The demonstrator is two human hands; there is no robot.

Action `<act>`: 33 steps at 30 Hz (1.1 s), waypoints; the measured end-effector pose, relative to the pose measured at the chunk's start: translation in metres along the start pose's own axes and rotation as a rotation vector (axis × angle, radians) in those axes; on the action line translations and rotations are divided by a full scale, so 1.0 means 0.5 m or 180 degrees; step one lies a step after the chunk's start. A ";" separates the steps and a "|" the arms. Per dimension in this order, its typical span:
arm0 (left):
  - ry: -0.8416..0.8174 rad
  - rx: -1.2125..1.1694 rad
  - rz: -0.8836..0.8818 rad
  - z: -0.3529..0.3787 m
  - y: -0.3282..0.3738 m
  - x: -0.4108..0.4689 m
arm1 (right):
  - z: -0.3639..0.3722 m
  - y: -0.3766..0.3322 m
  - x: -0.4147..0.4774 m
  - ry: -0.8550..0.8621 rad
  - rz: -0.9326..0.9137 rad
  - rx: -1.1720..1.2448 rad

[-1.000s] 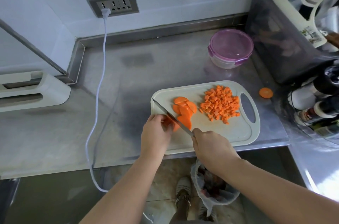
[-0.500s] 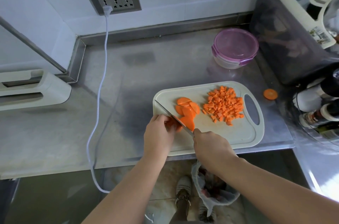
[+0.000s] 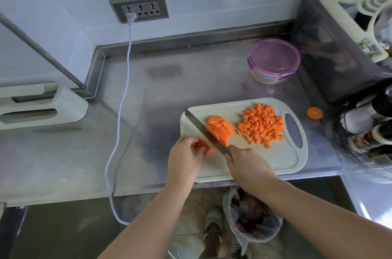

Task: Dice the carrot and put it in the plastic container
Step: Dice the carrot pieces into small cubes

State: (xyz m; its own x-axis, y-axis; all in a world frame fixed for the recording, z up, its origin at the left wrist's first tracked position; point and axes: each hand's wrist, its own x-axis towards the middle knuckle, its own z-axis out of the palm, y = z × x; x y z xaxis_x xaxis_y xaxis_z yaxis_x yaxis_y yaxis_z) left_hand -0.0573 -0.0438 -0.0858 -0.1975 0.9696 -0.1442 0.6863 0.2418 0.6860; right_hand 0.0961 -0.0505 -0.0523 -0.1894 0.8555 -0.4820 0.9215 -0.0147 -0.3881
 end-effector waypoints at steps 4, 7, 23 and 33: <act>0.0003 -0.0164 -0.0182 0.002 0.002 -0.002 | 0.003 -0.004 -0.021 0.0006 -0.0169 -0.0213; 0.0013 -0.0206 -0.0204 0.003 -0.001 0.001 | 0.008 -0.004 -0.024 -0.0031 -0.0223 -0.0362; 0.0047 -0.0060 -0.0191 0.008 -0.003 0.007 | 0.018 -0.006 -0.012 -0.0228 -0.0160 -0.0787; 0.0093 0.0016 -0.0211 0.015 -0.012 0.012 | 0.023 -0.018 0.011 -0.0402 0.0067 -0.0811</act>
State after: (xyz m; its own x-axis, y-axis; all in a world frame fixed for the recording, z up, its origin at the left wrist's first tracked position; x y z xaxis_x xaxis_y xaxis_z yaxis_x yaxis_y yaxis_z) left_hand -0.0573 -0.0393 -0.0960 -0.2629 0.9500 -0.1684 0.6744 0.3058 0.6721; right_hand 0.0829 -0.0518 -0.0605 -0.1952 0.7848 -0.5882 0.9782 0.1124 -0.1746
